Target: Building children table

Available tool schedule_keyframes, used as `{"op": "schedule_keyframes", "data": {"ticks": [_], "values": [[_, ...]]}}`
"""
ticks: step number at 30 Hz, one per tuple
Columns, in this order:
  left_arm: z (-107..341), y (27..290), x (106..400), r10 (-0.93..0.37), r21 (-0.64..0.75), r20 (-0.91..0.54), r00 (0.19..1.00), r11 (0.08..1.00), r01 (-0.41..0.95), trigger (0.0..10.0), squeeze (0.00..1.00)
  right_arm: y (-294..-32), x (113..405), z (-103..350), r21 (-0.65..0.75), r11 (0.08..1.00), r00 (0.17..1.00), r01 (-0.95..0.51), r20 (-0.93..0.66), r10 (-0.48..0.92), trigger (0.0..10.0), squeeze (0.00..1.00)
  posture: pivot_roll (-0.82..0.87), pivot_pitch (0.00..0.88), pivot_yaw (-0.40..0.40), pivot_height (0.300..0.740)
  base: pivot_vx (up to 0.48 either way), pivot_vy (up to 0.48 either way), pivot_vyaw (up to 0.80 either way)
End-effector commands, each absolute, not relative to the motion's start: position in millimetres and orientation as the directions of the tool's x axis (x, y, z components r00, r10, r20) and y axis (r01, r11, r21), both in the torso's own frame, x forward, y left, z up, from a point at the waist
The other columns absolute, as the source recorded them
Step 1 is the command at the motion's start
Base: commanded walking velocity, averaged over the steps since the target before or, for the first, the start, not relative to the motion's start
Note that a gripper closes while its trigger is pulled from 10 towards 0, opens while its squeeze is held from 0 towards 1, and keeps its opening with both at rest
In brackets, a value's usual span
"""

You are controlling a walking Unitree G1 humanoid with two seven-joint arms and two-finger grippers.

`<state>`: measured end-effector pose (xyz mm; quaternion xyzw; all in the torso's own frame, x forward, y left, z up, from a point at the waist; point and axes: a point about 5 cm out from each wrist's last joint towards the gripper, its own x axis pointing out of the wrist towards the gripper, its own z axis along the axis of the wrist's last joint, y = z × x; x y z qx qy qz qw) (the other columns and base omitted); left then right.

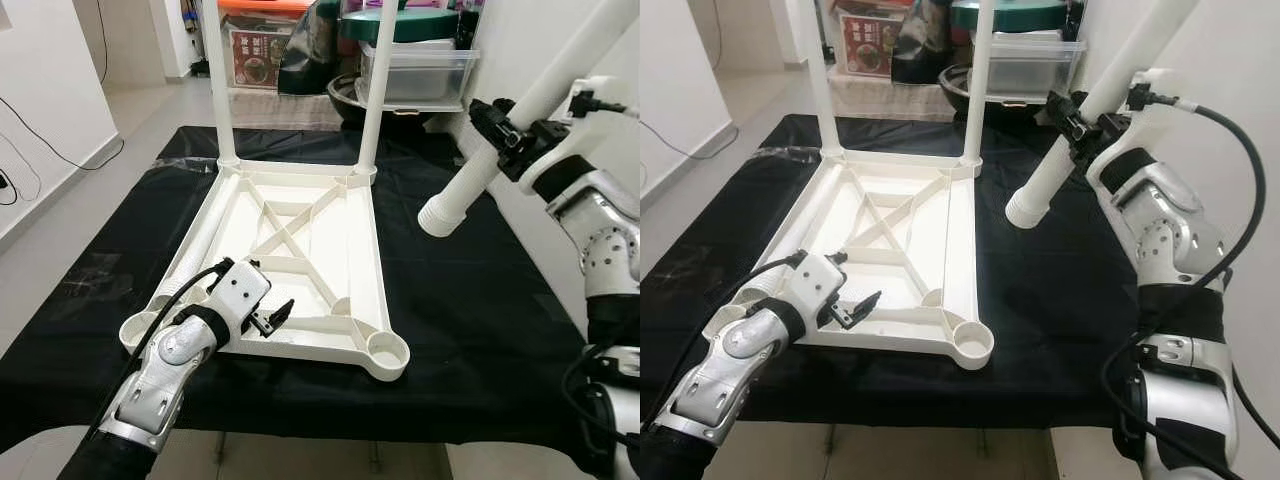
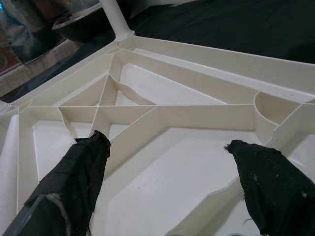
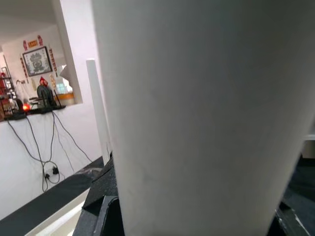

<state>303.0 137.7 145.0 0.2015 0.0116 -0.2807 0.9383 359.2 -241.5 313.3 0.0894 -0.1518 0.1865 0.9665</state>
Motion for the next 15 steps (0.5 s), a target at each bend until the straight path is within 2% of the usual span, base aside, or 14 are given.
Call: {"op": "schedule_keyframes", "data": {"ticks": [1,7,8,10,13,14,15], "values": [[141,139,302,-0.514,0.361,-0.142,0.846,0.769,0.528,10.0,0.00,-241,360,306,0.114,0.916,0.894,-0.385,0.292,0.339,0.0,0.00,0.09,0.000,-0.061,0.740,0.000,0.000,0.00],[140,148,300,-0.493,0.361,-0.148,0.857,0.780,0.511,10.0,0.00,-236,354,293,0.089,0.897,0.884,-0.433,0.237,0.403,0.0,0.00,0.09,0.000,-0.062,0.740,0.000,0.000,0.00],[140,153,302,-0.476,0.364,-0.150,0.866,0.788,0.496,10.0,0.00,-230,349,288,0.073,0.869,0.858,-0.490,0.220,0.465,0.0,0.00,0.09,0.000,-0.062,0.740,0.000,0.000,0.00],[144,169,308,-0.412,0.353,-0.132,0.902,0.831,0.431,10.0,0.00,-203,319,272,-0.001,0.680,0.671,-0.733,0.163,0.723,0.0,0.00,0.07,0.000,-0.062,0.740,0.000,0.000,0.00],[144,169,308,-0.412,0.353,-0.132,0.902,0.831,0.431,10.0,0.00,-203,319,272,-0.001,0.680,0.671,-0.733,0.163,0.723,0.0,0.00,0.07,0.000,-0.062,0.740,0.000,0.000,0.00],[146,182,312,-0.344,0.339,-0.123,0.931,0.867,0.365,10.0,0.00,-191,305,261,-0.004,0.585,0.580,-0.811,0.121,0.805,0.0,0.00,0.07,0.000,-0.061,0.740,0.000,0.000,0.00],[146,182,312,-0.344,0.339,-0.123,0.931,0.867,0.365,10.0,0.00,-191,305,261,-0.004,0.585,0.580,-0.811,0.121,0.805,0.0,0.00,0.07,0.000,-0.061,0.740,0.000,0.000,0.00]]}}
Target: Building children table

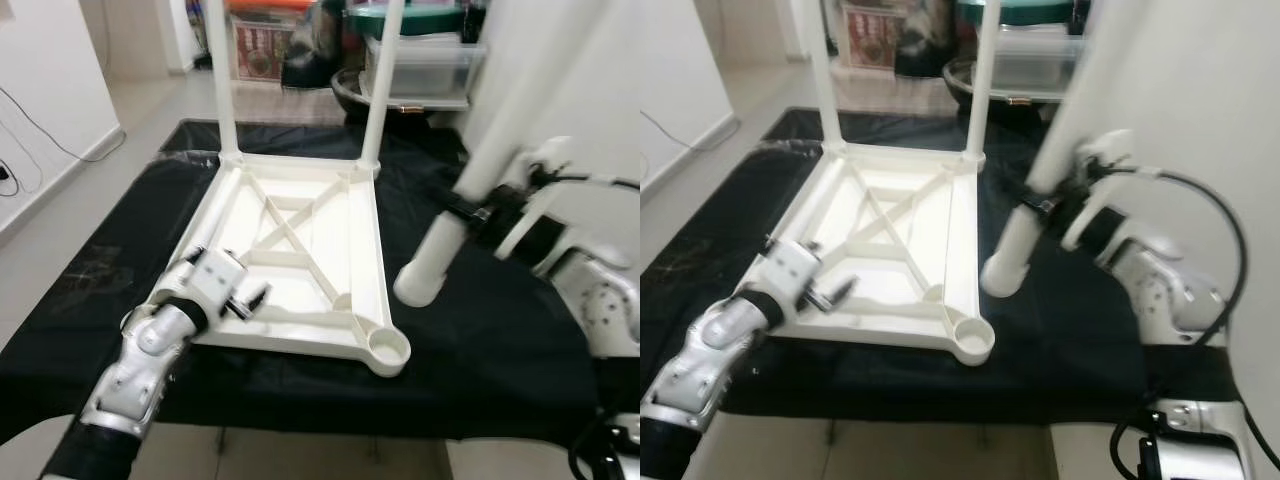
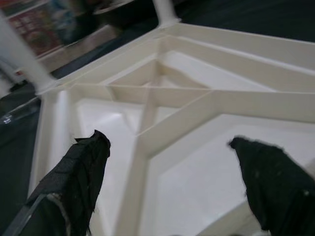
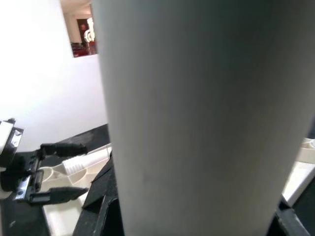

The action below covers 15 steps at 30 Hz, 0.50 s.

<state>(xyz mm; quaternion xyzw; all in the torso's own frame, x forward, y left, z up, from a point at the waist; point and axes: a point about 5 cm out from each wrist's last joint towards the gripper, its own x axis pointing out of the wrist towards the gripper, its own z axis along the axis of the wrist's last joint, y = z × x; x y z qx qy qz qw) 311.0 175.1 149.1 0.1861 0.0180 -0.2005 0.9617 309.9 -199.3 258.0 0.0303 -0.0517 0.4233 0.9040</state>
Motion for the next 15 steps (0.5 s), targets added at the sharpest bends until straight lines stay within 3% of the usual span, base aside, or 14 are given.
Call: {"op": "schedule_keyframes", "data": {"ticks": [1,2,3,4,7,15], "values": [[146,201,317,-0.238,0.329,-0.125,0.963,0.906,0.267,10.0,0.00,-183,297,251,-0.001,0.537,0.534,-0.844,0.087,0.841,0.0,0.00,0.07,0.000,-0.061,0.740,0.000,0.000,0.00],[146,201,317,-0.238,0.329,-0.125,0.963,0.906,0.267,10.0,0.00,-183,297,251,-0.001,0.537,0.534,-0.844,0.087,0.841,0.0,0.00,0.07,0.000,-0.061,0.740,0.000,0.000,0.00],[146,220,320,-0.128,0.316,-0.133,0.983,0.935,0.164,10.0,0.00,-178,294,244,0.008,0.523,0.522,-0.852,0.074,0.850,0.0,0.00,0.09,0.000,-0.065,0.740,0.000,0.000,0.00],[146,220,320,-0.128,0.316,-0.133,0.983,0.935,0.164,10.0,0.00,-178,294,244,0.008,0.523,0.522,-0.852,0.074,0.850,0.0,0.00,0.09,0.000,-0.065,0.740,0.000,0.000,0.00],[140,259,312,0.069,0.342,-0.162,0.984,0.940,-0.009,10.0,0.00,-169,291,241,0.018,0.514,0.513,-0.858,0.085,0.854,0.0,0.00,0.10,0.000,-0.070,0.740,0.000,0.000,0.00],[133,256,304,0.064,0.327,-0.172,0.983,0.945,-0.004,10.0,0.00,-160,285,234,0.000,0.478,0.477,-0.878,0.058,0.877,0.0,0.00,0.11,0.000,-0.082,0.740,0.000,0.000,0.00]]}}
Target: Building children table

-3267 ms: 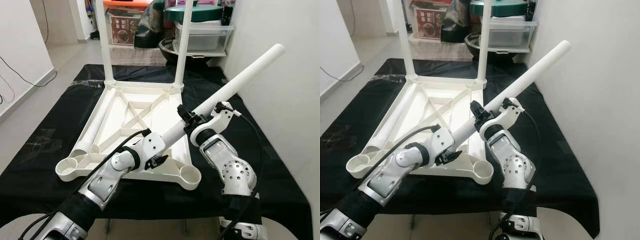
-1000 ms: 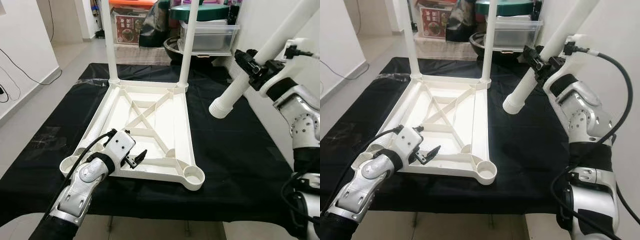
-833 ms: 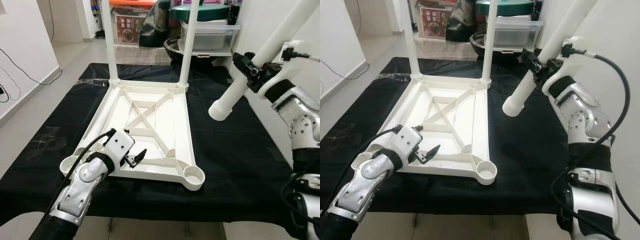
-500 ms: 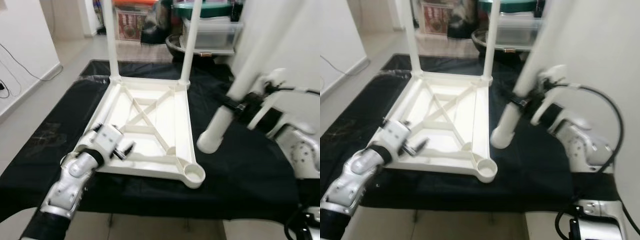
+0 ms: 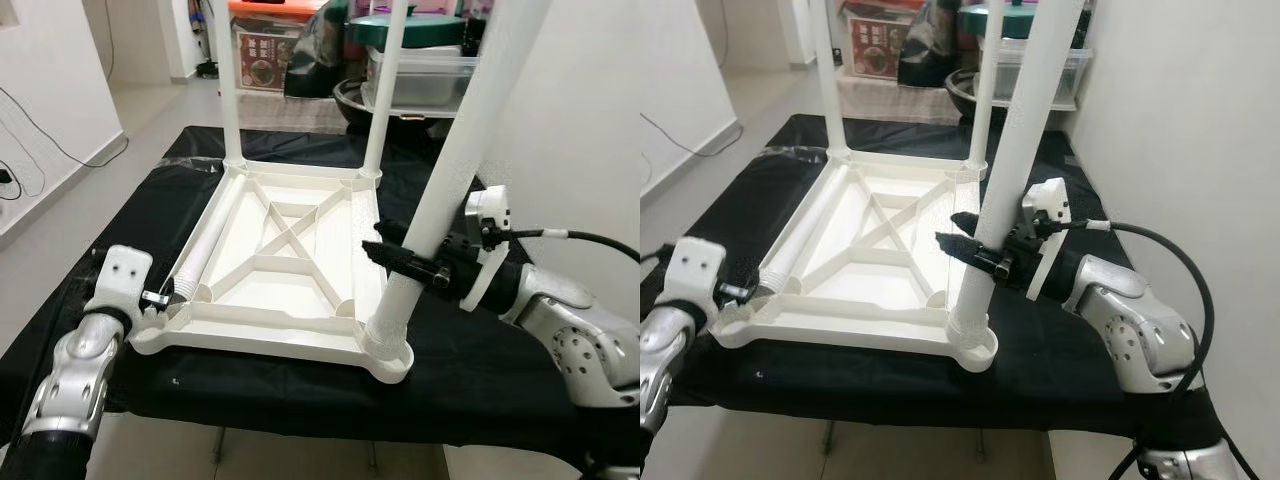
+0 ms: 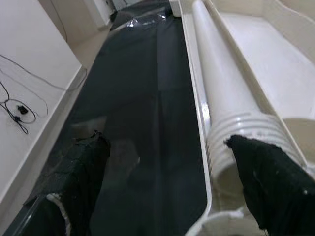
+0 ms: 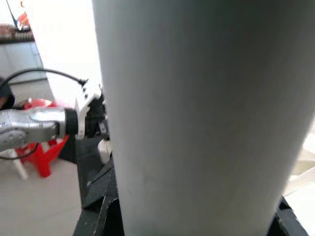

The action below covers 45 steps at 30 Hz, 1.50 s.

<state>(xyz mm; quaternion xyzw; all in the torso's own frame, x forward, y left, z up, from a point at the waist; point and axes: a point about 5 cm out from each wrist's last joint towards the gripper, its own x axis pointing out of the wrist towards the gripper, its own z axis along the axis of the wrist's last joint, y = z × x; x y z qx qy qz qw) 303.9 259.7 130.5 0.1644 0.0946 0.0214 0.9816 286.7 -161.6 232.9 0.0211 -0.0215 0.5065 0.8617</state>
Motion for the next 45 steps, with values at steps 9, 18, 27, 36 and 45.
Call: {"op": "schedule_keyframes", "data": {"ticks": [9,18,27,36,45], "values": [[132,250,305,0.053,0.314,-0.166,0.985,0.949,0.002,10.0,0.00,-166,289,229,-0.033,0.506,0.506,-0.862,0.015,0.862,0.0,0.00,0.11,0.000,-0.085,0.740,0.000,0.000,0.00],[133,245,307,0.030,0.305,-0.159,0.987,0.952,0.021,10.0,0.00,-172,292,224,-0.057,0.534,0.536,-0.843,-0.017,0.844,0.0,0.00,0.11,0.000,-0.078,0.740,0.000,0.000,0.00],[134,241,309,0.010,0.299,-0.153,0.988,0.954,0.037,10.0,0.00,-151,295,213,-0.180,0.325,0.356,-0.928,-0.176,0.918,0.0,0.00,0.11,0.000,-0.075,0.740,0.000,0.000,0.00],[134,241,306,0.016,0.286,-0.148,0.989,0.958,0.028,10.0,0.00,-134,286,213,-0.164,0.144,0.176,-0.976,-0.204,0.963,0.0,0.00,0.13,0.000,-0.104,0.740,0.000,0.000,0.00],[131,240,303,0.023,0.247,-0.153,0.988,0.969,0.016,10.0,0.00,-137,295,206,-0.055,0.251,0.255,-0.967,-0.093,0.962,0.0,0.00,0.13,0.000,-0.112,0.740,0.000,0.000,0.00]]}}
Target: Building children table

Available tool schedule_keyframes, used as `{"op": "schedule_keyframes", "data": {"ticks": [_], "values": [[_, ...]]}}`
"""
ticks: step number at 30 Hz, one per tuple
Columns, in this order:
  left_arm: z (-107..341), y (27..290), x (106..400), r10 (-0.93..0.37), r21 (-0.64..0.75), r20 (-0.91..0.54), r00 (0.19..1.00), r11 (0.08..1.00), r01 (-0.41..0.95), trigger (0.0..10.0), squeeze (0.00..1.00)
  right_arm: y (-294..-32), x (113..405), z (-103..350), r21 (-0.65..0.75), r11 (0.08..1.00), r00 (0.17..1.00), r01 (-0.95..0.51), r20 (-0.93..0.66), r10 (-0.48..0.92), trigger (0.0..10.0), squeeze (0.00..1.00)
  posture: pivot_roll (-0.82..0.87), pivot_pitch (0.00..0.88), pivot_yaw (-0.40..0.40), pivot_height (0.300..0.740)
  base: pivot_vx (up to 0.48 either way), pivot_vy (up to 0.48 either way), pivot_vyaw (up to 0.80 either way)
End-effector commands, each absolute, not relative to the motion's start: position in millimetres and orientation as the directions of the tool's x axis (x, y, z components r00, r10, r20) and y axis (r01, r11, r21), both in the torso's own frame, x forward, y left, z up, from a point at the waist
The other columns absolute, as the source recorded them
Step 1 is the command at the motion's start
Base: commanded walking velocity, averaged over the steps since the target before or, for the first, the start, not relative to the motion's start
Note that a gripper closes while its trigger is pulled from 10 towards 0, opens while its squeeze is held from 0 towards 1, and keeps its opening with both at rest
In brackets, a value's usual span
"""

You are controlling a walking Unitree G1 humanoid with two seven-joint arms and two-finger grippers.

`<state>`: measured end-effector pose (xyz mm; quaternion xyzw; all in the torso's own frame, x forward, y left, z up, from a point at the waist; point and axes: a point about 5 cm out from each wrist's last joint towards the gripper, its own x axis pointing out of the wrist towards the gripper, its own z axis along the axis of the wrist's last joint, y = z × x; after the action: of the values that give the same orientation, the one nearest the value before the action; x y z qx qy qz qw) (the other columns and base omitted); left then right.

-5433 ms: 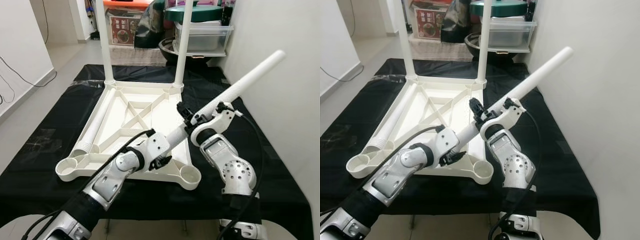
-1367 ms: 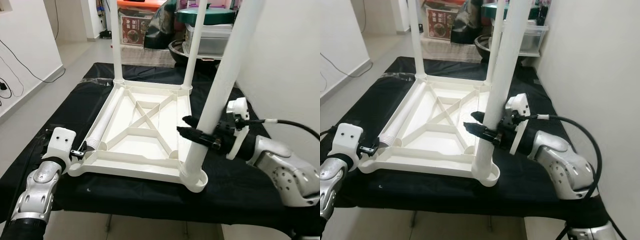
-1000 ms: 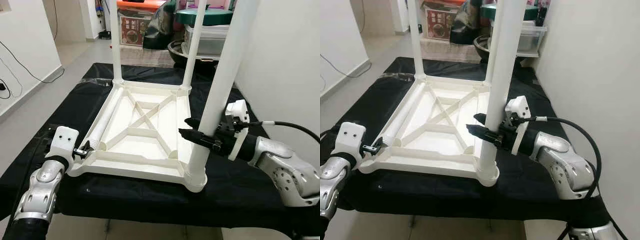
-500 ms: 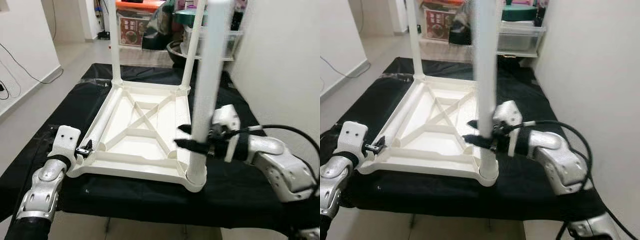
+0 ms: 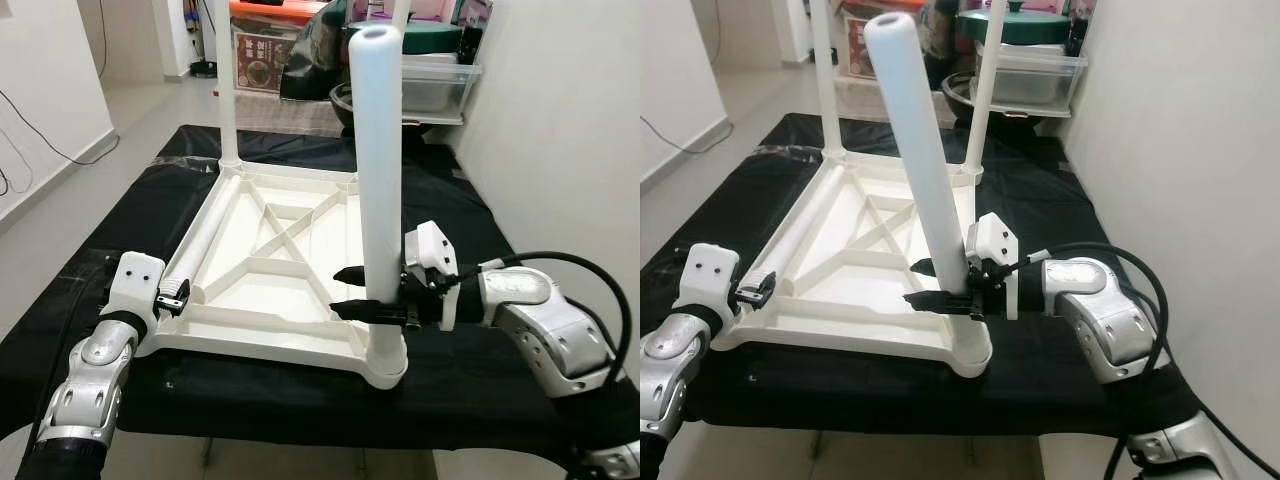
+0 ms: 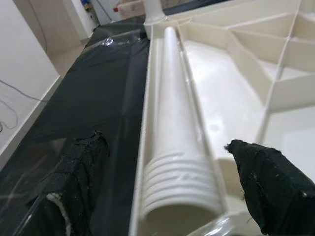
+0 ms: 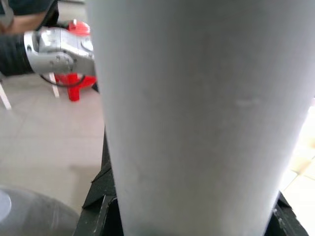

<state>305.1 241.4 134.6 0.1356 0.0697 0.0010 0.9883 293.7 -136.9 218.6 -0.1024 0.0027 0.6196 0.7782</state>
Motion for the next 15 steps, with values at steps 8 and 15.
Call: {"op": "schedule_keyframes", "data": {"ticks": [8,15], "values": [[130,241,303,0.027,0.241,-0.158,0.987,0.971,0.012,10.0,0.00,-140,301,188,-0.034,0.434,0.436,-0.900,-0.071,0.897,0.0,0.00,0.12,0.000,-0.113,0.740,0.000,0.000,0.00],[129,242,302,0.042,0.240,-0.157,0.987,0.971,-0.004,10.0,0.00,-154,308,144,0.051,0.906,0.891,-0.420,-0.167,0.422,0.0,0.00,0.12,0.000,-0.110,0.740,0.000,0.000,0.00]]}}
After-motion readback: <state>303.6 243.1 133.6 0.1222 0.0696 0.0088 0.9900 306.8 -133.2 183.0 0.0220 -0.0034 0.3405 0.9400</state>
